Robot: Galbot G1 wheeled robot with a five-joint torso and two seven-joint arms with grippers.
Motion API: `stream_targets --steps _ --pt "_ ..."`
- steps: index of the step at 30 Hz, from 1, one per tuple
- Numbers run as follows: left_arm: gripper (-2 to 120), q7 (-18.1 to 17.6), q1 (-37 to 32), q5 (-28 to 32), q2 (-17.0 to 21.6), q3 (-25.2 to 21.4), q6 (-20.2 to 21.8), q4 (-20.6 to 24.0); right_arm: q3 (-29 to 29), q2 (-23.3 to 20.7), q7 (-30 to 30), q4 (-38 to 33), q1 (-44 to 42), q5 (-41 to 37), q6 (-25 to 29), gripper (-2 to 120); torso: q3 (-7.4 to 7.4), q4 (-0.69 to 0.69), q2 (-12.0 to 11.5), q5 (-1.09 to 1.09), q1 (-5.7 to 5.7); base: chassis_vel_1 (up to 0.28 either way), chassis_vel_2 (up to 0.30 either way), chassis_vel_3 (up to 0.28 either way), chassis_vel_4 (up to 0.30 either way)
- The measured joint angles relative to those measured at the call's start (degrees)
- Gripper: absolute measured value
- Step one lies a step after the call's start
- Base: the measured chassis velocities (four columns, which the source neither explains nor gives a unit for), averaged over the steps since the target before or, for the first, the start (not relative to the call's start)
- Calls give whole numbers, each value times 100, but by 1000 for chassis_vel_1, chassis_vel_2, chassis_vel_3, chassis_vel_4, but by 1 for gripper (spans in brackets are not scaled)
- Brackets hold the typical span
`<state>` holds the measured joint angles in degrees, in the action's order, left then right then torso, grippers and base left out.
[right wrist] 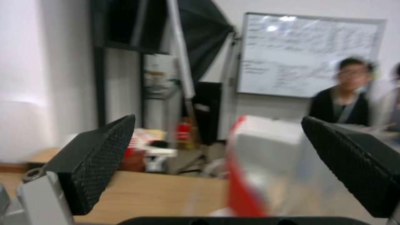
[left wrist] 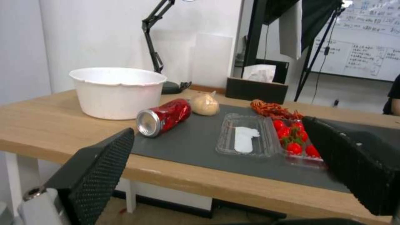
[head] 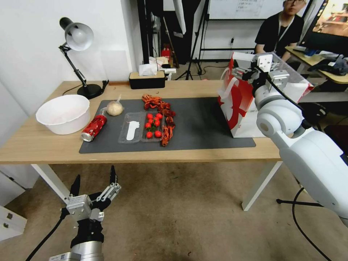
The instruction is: Pick up the trash from the table and place it into the takeout bag.
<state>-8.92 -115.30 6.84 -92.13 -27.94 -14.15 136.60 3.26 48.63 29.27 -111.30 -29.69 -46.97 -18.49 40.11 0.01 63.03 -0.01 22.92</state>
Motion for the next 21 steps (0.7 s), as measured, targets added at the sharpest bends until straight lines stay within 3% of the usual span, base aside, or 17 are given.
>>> stream_targets --steps 11,21 --pt "100 33 -2 29 0 -6 -11 -12 192 -188 -528 -876 -1464 -204 646 100 0 -1 0 1 0 0 0 0 0" --pt "100 45 -16 37 -1 0 -58 -34 845 9 -715 -1288 -3492 825 1189 100 -1 -1 0 1 0 0 0 0 0"
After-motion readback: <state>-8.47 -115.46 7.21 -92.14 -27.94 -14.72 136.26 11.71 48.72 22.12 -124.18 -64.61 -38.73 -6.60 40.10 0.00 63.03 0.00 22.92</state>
